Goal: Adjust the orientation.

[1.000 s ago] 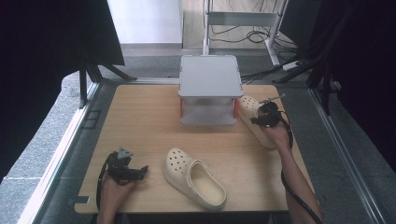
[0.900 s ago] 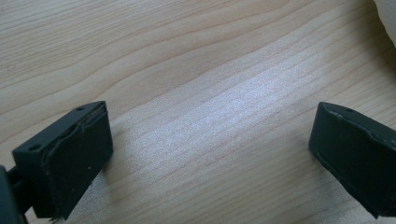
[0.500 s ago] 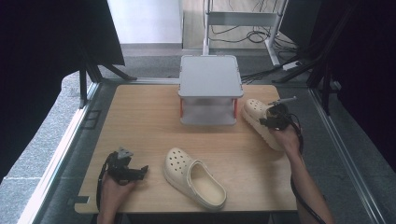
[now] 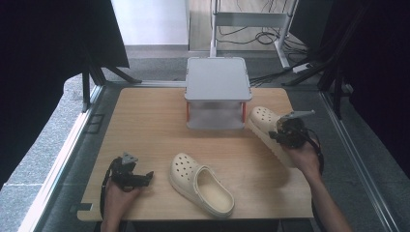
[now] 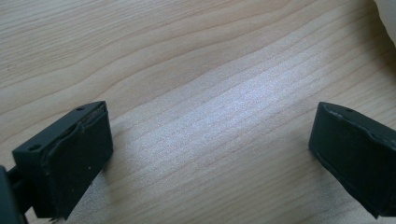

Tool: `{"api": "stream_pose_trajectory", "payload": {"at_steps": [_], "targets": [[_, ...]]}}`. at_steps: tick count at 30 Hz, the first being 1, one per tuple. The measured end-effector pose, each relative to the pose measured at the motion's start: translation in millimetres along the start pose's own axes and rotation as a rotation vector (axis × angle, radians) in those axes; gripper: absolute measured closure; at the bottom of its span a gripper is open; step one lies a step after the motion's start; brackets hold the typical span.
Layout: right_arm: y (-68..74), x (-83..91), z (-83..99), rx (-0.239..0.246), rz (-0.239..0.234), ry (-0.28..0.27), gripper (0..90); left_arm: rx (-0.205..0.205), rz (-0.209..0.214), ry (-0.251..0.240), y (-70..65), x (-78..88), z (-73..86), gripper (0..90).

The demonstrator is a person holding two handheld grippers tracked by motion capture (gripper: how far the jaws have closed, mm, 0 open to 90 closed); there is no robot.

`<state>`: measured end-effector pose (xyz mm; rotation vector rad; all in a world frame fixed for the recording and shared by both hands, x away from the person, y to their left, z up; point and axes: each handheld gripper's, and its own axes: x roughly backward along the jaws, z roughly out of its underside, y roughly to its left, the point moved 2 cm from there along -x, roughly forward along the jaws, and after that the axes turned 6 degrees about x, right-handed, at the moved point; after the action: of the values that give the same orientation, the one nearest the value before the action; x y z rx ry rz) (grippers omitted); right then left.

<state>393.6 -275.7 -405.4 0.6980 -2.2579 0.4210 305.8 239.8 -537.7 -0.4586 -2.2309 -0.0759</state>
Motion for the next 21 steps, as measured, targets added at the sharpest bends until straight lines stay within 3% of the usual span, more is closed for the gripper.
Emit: {"api": "stream_pose_trajectory", "payload": {"at_steps": [1,3,4,6,7,8,15,21], "targets": [[13.5,4.9,-0.5,0.023,-0.02,-0.002,77.5,-0.001,0.0,0.001,0.0,0.1,0.0,0.0],[17.9,6.0,-0.8,0.03,-0.029,-0.003,77.5,-0.001,0.0,0.001,0.1,0.1,-0.1,0.0],[31.5,7.1,-2.2,0.048,-0.055,-0.005,77.4,0.002,0.0,-0.001,-0.1,-0.1,-0.1,0.0],[36.0,6.7,-2.9,0.059,-0.062,-0.006,77.4,0.002,0.0,-0.001,-0.1,-0.1,-0.1,0.0],[49.7,4.7,-5.1,0.084,-0.083,-0.008,77.4,0.002,0.0,0.0,-0.1,0.0,-0.1,0.0],[54.3,3.7,-5.8,0.09,-0.089,-0.007,77.4,0.002,0.0,0.0,-0.1,0.0,-0.1,0.0],[96.0,-10.8,-10.3,0.148,-0.162,-0.007,77.4,0.002,0.001,0.0,-0.1,0.0,-0.1,0.0],[130.4,-33.0,-11.5,0.195,-0.208,0.016,77.4,0.001,0.0,0.0,-0.1,0.0,0.0,0.0]]}}
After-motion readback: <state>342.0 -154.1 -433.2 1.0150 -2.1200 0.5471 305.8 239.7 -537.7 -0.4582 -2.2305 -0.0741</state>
